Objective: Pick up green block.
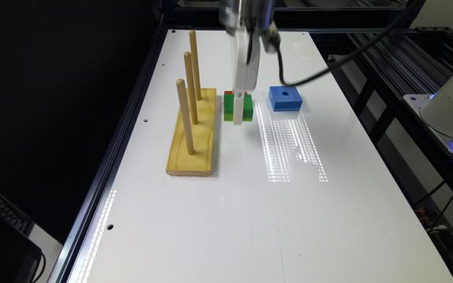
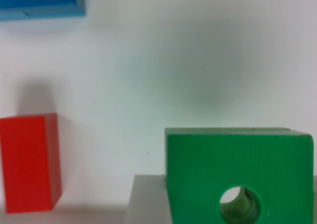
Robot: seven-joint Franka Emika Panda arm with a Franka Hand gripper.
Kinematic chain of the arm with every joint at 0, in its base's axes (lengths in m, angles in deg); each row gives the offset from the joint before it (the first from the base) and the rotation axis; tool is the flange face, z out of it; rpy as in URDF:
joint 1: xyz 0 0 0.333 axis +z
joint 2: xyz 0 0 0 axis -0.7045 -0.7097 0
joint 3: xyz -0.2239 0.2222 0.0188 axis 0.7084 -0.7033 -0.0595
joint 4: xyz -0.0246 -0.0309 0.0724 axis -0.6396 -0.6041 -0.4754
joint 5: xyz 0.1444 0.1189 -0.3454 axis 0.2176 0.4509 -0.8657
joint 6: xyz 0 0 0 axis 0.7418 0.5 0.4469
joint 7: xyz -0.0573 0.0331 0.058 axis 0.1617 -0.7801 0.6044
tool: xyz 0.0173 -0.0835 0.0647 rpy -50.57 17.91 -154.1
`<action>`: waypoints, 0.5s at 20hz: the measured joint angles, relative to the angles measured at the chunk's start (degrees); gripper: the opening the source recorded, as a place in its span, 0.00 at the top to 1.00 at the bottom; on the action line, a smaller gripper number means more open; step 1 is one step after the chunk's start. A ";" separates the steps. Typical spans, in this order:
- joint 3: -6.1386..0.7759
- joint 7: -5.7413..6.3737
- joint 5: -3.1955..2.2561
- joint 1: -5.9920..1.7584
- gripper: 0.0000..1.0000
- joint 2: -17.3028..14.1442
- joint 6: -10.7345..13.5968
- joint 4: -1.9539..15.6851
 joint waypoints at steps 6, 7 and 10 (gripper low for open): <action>-0.02 0.01 0.00 0.00 1.00 1.75 1.69 -0.66; -0.02 0.01 0.00 0.00 1.00 1.72 1.69 -0.66; -0.03 0.01 0.00 0.00 1.00 2.14 1.75 -0.58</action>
